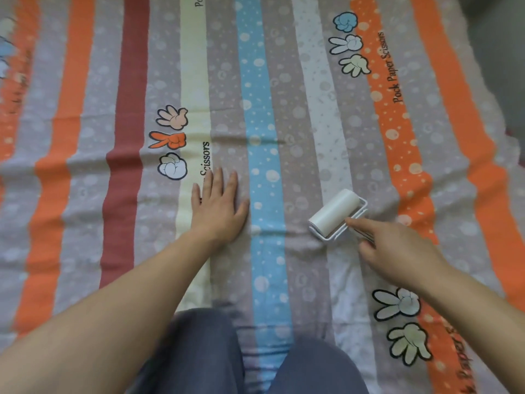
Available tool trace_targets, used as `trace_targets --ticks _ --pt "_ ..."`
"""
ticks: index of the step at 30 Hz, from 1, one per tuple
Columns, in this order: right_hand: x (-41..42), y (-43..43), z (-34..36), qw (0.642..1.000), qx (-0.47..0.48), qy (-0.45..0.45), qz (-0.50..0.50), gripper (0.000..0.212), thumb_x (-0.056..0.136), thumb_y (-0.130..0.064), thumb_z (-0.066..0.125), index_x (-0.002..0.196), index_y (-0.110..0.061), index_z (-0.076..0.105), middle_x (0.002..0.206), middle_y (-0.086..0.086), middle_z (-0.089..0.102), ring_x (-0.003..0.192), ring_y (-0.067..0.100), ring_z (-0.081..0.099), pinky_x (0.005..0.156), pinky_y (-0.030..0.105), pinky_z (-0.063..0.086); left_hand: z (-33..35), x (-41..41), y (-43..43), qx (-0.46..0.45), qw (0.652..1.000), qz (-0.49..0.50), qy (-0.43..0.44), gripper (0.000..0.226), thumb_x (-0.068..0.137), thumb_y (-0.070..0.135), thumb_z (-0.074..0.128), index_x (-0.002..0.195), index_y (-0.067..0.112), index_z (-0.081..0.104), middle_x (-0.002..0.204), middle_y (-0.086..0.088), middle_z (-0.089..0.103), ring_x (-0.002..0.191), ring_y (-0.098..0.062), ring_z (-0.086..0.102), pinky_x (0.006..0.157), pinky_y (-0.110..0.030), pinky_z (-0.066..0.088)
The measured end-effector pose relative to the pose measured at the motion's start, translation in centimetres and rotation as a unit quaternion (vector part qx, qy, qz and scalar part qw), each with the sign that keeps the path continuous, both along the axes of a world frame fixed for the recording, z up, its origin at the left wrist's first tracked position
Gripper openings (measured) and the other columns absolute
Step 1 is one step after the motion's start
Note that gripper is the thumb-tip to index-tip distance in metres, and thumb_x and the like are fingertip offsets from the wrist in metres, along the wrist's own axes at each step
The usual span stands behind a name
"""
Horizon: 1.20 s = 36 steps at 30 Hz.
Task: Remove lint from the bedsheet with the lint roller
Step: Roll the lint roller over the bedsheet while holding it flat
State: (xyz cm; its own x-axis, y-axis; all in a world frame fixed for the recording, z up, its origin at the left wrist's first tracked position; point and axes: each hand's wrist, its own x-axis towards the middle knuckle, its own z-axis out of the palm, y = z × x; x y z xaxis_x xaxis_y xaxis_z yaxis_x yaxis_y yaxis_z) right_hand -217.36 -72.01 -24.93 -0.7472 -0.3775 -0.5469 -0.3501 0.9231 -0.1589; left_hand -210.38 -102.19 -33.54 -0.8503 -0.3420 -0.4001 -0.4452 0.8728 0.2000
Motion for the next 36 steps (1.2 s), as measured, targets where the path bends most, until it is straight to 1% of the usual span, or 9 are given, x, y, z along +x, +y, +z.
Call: trace_targets --ticks 5,7,9,11,14,16,19,26,36 --pt "-1.0 2.5 3.7 0.996 0.044 -0.069 0.021 0.05 0.091 -0.028 0.049 0.134 -0.052 0.046 0.127 -0.008 0.06 0.072 0.001 0.054 0.061 0.021 0.045 2.2 0.5 -0.8 -0.002 0.999 -0.034 -0.025 0.069 0.101 0.049 0.043 0.16 0.024 0.017 0.169 -0.008 0.009 0.156 -0.027 0.005 0.125 -0.045 0.013" --pt "-2.1 2.3 5.3 0.997 0.015 -0.077 0.004 0.045 0.09 -0.027 0.052 0.126 -0.054 0.052 0.104 -0.013 0.066 0.057 -0.001 0.057 0.05 0.014 0.042 3.0 0.5 -1.5 -0.002 0.999 -0.04 -0.002 0.056 0.098 0.043 0.049 0.147 0.019 0.04 0.154 -0.011 0.036 0.145 -0.032 0.032 0.114 -0.044 0.033" --pt "-2.8 0.9 6.9 0.998 -0.022 -0.063 -0.017 0.041 0.09 -0.026 0.054 0.119 -0.054 0.056 0.072 -0.013 0.063 0.038 0.002 0.05 0.04 0.016 0.035 3.6 0.6 -2.3 -0.014 0.999 -0.035 0.037 0.046 0.095 0.039 0.052 0.135 0.016 0.05 0.144 -0.011 0.045 0.135 -0.034 0.042 0.106 -0.045 0.04" --pt "-3.1 -1.6 7.9 0.997 -0.052 -0.04 -0.027 0.038 0.091 -0.027 0.053 0.118 -0.053 0.057 0.07 -0.014 0.06 0.038 0.004 0.045 0.04 0.021 0.034 3.7 0.5 -3.4 -0.022 0.998 -0.028 0.046 0.055 0.096 0.038 0.052 0.146 0.017 0.043 0.159 -0.014 0.031 0.146 -0.032 0.03 0.116 -0.046 0.031" --pt "-3.2 -6.8 7.0 0.993 -0.107 0.008 -0.042 0.046 0.093 -0.026 0.05 0.133 -0.048 0.051 0.109 -0.007 0.064 0.061 0.006 0.052 0.05 0.023 0.034 3.4 -0.1 -5.4 -0.028 0.999 -0.033 0.03 0.074 0.097 0.043 0.051 0.16 0.017 0.021 0.169 -0.012 0.002 0.156 -0.028 0.004 0.126 -0.045 0.01" --pt "-3.0 -11.2 5.1 0.985 -0.164 0.03 -0.052 0.05 0.093 -0.023 0.048 0.14 -0.042 0.047 0.133 -0.003 0.058 0.091 0.017 0.062 0.067 0.023 0.04 2.6 -0.6 -7.1 -0.037 0.998 -0.043 0.009 0.089 0.094 0.054 0.053 0.162 0.018 0.008 0.169 -0.009 -0.011 0.156 -0.026 -0.01 0.125 -0.048 -0.001" --pt "-3.6 -18.0 1.4 0.979 -0.193 0.029 -0.051 0.051 0.093 -0.022 0.046 0.142 -0.037 0.046 0.142 -0.002 0.052 0.121 0.025 0.054 0.096 0.031 0.045 0.7 -0.1 -9.5 -0.006 0.997 -0.03 -0.076 0.111 0.085 0.076 0.051 0.16 0.025 -0.013 0.166 0.001 -0.028 0.15 -0.019 -0.03 0.122 -0.052 -0.015" --pt "-4.4 -25.4 -4.6 0.989 -0.136 0.005 -0.05 0.058 0.09 -0.023 0.042 0.145 -0.039 0.037 0.138 0.004 0.055 0.122 0.03 0.053 0.098 0.039 0.046 -2.0 0.5 -10.8 0.04 0.995 -0.039 -0.088 0.116 0.082 0.085 0.042 0.156 0.028 -0.027 0.16 0.006 -0.038 0.142 -0.014 -0.043 0.116 -0.052 -0.027" --pt "-0.2 -16.6 -2.2 0.998 -0.062 -0.005 -0.02 0.054 0.092 -0.026 0.043 0.143 -0.044 0.039 0.131 0.001 0.06 0.113 0.027 0.056 0.084 0.034 0.046 -2.0 0.7 -10.7 0.057 0.995 -0.035 -0.069 0.087 0.097 0.071 0.021 0.155 0.03 -0.028 0.158 0.008 -0.041 0.142 -0.013 -0.044 0.116 -0.05 -0.028"
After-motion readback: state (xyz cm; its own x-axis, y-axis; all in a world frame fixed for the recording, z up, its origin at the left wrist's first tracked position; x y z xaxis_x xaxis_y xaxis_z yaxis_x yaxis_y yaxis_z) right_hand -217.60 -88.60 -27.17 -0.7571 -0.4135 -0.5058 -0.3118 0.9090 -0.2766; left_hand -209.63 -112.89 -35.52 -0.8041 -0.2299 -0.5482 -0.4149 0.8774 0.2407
